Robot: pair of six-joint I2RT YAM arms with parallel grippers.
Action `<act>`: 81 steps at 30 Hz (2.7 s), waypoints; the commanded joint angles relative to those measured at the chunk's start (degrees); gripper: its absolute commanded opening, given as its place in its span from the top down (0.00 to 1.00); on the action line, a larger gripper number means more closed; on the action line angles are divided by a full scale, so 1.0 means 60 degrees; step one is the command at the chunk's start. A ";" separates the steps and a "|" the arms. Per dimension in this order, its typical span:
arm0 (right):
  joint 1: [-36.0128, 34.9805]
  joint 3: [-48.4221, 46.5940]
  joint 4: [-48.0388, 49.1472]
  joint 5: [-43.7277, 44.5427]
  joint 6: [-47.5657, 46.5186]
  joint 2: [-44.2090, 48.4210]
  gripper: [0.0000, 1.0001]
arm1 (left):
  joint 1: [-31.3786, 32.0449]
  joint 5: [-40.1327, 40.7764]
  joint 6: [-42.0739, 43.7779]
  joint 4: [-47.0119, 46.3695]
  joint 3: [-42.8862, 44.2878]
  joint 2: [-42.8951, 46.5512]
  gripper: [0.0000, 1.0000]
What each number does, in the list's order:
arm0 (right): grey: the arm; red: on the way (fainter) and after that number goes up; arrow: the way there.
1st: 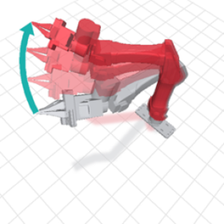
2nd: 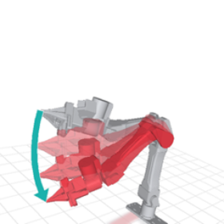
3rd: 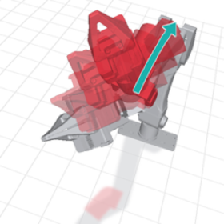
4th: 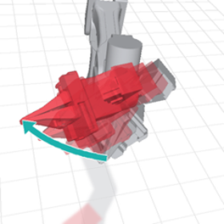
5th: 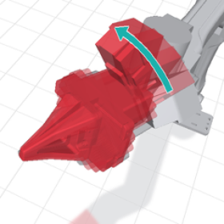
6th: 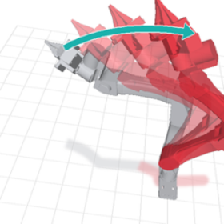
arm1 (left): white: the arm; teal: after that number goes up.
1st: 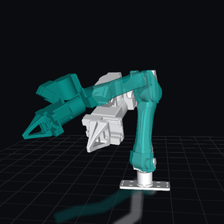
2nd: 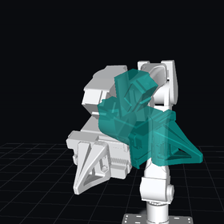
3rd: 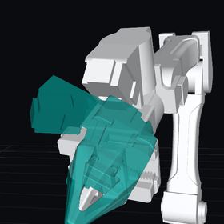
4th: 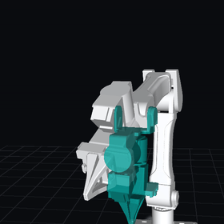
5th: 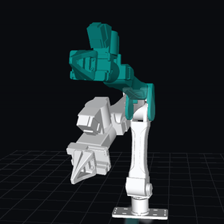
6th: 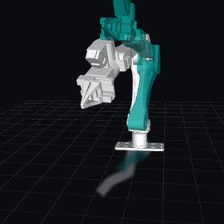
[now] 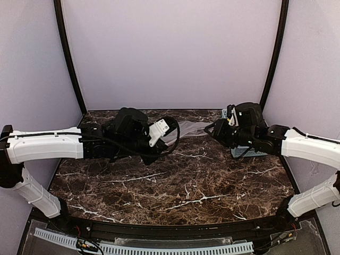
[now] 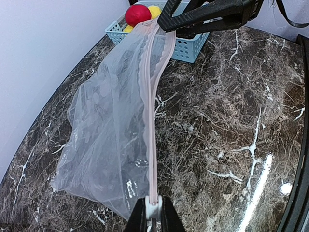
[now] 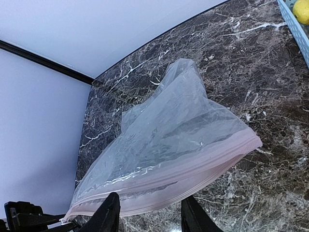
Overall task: Place the food in the zip-top bag and seal the zipper
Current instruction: Pass from the left arm to the right
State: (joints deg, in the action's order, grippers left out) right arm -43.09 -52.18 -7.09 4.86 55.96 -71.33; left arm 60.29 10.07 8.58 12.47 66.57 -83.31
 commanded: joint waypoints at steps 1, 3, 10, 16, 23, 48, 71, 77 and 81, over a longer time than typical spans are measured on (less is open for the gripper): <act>0.0066 -0.0105 0.0384 -0.0154 0.0002 -0.0078 0.58 | -0.0007 -0.0004 -0.0183 -0.0024 -0.0090 0.0259 0.99; 0.0072 -0.0019 0.0468 -0.0221 0.0079 -0.0043 0.58 | 0.0003 0.0002 -0.0254 0.0032 -0.0049 0.0217 0.99; 0.0038 0.0245 0.0603 -0.0549 0.0239 0.0363 0.53 | -0.0007 0.0130 -0.0329 0.0270 0.0139 -0.0019 0.99; -0.0097 0.0620 0.0740 -0.0528 0.0498 0.0663 0.50 | -0.0013 0.0029 -0.0437 0.0260 0.0158 0.0018 0.99; -0.0113 0.0795 0.1139 -0.0771 0.0638 0.0404 0.50 | -0.0017 -0.0065 -0.0458 0.0251 0.0156 0.0026 0.99; -0.0082 0.0126 0.1504 -0.0767 0.0389 -0.0317 0.60 | -0.0016 -0.0185 -0.0428 0.0240 0.0098 0.0060 0.99; -0.0071 -0.0426 0.1889 -0.1346 0.0144 -0.0733 1.00 | -0.0022 -0.2288 -0.0173 -0.0083 -0.0007 0.0170 0.92; -0.0198 -0.0673 0.1797 -0.1444 -0.0256 -0.0501 1.00 | -0.0015 -0.2433 -0.0790 0.0005 0.0741 0.0219 0.41; -0.0427 -0.0839 0.1696 -0.1377 -0.0587 -0.0335 1.00 | -0.0028 -0.2194 -0.1625 0.0250 0.1680 0.0075 0.24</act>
State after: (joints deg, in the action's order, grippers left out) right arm -44.16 -54.83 2.15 -3.09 55.29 -75.31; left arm 60.27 -3.09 3.55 13.58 71.20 -83.35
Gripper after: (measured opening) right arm 0.005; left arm 0.701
